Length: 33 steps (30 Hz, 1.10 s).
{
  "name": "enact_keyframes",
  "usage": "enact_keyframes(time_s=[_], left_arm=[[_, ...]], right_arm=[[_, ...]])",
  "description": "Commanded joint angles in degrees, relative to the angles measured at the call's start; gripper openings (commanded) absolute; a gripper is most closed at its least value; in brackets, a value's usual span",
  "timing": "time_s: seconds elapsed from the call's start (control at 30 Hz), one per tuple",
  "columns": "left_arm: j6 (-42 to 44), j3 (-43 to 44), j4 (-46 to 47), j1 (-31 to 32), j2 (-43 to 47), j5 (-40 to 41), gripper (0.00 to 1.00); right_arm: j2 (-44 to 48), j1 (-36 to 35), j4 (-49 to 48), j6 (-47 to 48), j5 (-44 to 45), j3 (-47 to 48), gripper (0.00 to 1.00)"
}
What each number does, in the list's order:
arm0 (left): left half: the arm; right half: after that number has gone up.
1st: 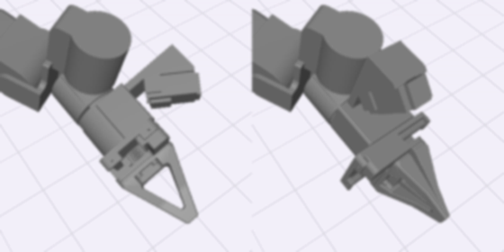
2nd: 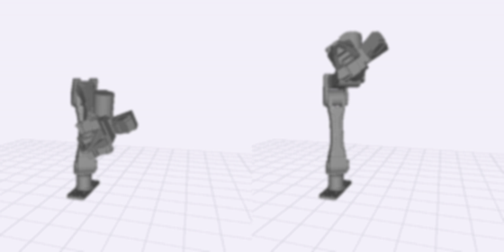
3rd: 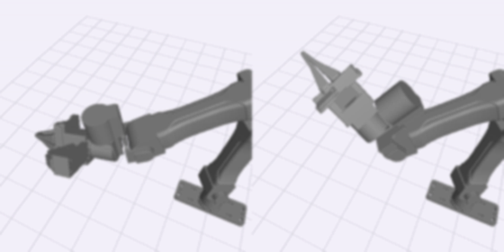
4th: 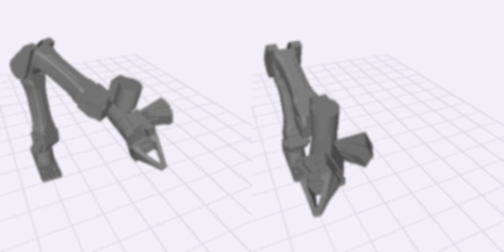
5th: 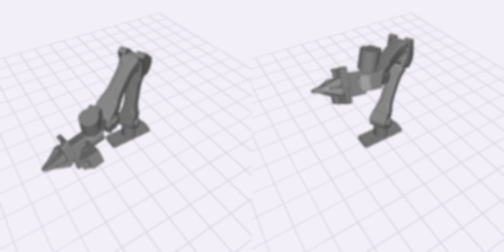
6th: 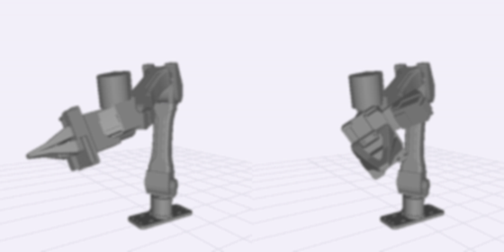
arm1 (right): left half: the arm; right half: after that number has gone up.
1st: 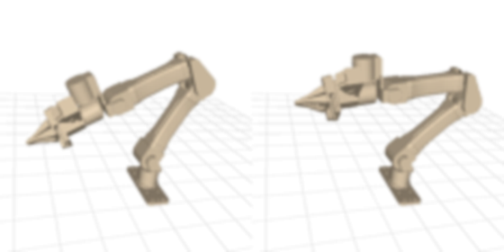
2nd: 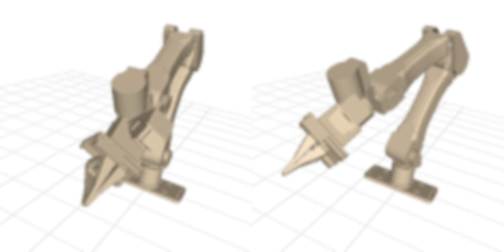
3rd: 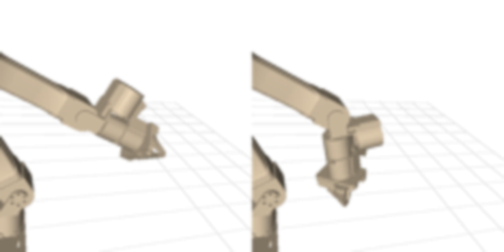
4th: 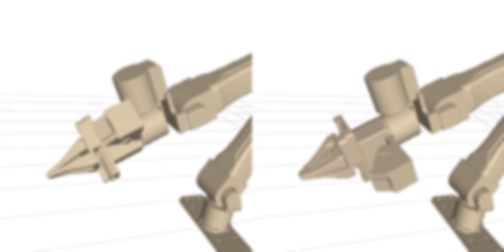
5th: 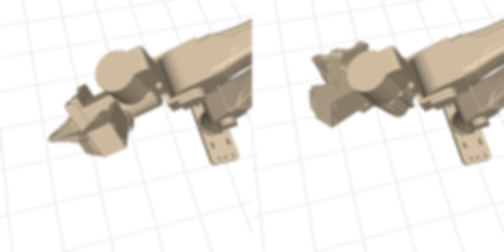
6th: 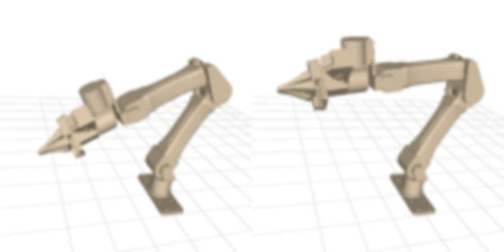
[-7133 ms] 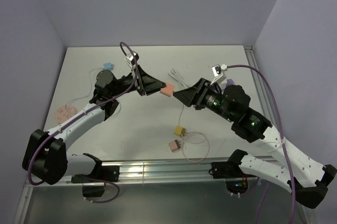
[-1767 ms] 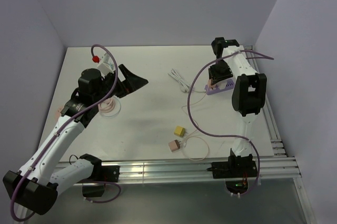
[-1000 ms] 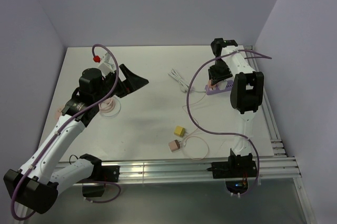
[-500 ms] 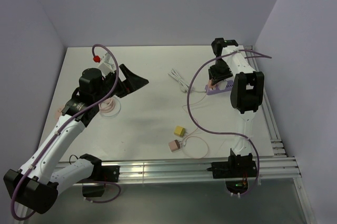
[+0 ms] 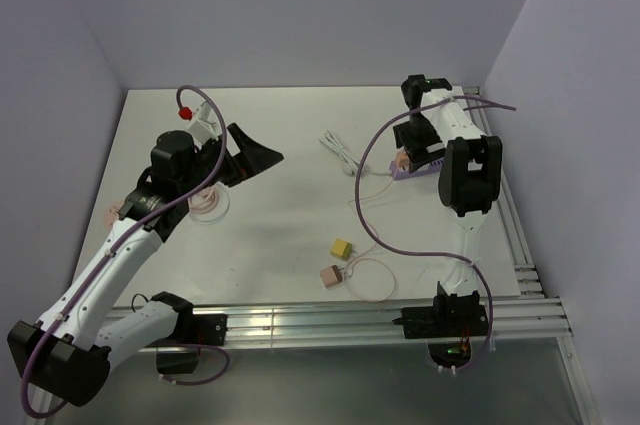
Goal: Insert the plug
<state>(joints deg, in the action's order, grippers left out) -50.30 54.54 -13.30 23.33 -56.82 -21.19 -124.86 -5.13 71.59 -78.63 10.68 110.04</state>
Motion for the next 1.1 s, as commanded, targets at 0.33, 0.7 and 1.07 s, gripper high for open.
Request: enact_keyframes(time_s=[0.33, 0.7, 1.07], left_arm=[[1.43, 0.74, -0.75, -0.13, 3.03, 1.50, 0.99], [5.82, 8.11, -15.39, -2.24, -2.84, 11.94, 0.99], [0.83, 13.83, -30.02, -17.95, -8.31, 27.32, 0.99]], right_arm=[[8.22, -2.96, -2.07, 1.63, 4.52, -1.23, 1.00], [21.04, -12.43, -8.83, 24.21, 17.09, 0.38, 0.99], [36.27, -28.70, -28.97, 43.64, 3.12, -18.81, 1.00]])
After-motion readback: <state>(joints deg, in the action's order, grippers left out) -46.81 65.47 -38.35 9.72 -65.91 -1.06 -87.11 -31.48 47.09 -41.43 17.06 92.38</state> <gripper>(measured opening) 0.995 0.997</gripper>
